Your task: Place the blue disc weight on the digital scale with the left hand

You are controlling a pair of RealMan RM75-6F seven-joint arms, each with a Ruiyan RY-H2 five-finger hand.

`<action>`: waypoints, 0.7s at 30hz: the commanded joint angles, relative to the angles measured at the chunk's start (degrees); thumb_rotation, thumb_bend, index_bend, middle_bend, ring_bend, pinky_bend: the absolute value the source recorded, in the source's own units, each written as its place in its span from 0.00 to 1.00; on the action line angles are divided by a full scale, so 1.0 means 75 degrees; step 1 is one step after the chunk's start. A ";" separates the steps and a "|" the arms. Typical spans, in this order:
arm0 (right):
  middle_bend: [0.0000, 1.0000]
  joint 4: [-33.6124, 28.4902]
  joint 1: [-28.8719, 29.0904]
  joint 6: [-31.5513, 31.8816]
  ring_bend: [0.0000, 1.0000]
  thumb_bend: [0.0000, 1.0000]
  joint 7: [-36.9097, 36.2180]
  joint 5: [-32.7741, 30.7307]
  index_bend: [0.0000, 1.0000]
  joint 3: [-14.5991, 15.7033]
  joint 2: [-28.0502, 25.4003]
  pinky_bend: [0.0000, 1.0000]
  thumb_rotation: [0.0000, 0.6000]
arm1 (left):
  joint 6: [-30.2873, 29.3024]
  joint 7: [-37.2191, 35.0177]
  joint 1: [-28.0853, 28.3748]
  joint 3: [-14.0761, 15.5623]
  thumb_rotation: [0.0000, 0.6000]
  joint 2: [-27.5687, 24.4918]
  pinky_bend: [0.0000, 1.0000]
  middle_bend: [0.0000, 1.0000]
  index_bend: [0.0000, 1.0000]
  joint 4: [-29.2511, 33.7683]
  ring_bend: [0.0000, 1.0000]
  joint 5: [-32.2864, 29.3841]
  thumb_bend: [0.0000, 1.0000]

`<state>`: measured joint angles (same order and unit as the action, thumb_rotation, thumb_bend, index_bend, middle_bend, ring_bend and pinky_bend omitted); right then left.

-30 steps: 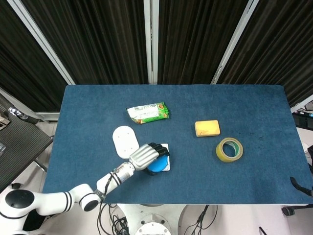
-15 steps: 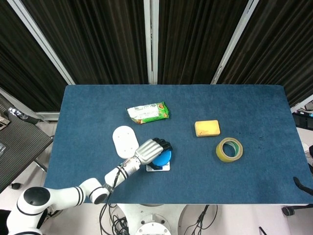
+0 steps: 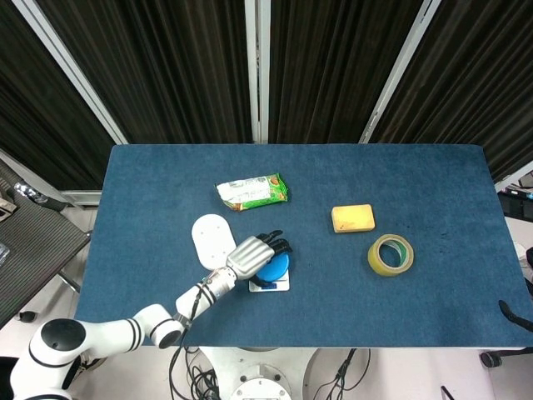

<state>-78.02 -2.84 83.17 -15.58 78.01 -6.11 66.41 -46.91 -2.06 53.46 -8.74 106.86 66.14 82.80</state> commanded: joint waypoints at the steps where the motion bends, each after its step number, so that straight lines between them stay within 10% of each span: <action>1: 0.00 -0.0014 0.0005 -0.0003 0.00 0.14 0.0020 0.0005 0.00 0.0001 -0.0001 0.00 1.00 | 0.0024 0.0008 0.0006 0.0023 1.00 -0.0029 0.29 0.15 0.19 0.0037 0.02 -0.0028 0.22; 21: 0.00 -0.0087 0.0035 -0.0131 0.00 0.14 0.0164 -0.0054 0.00 0.0012 -0.0057 0.00 1.00 | 0.0403 0.0295 0.0099 0.0099 1.00 -0.0285 0.14 0.03 0.08 0.0361 0.00 -0.0447 0.19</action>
<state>-78.67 -2.58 82.19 -14.36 77.61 -6.02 65.99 -43.90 0.14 54.21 -8.02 104.74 68.83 79.46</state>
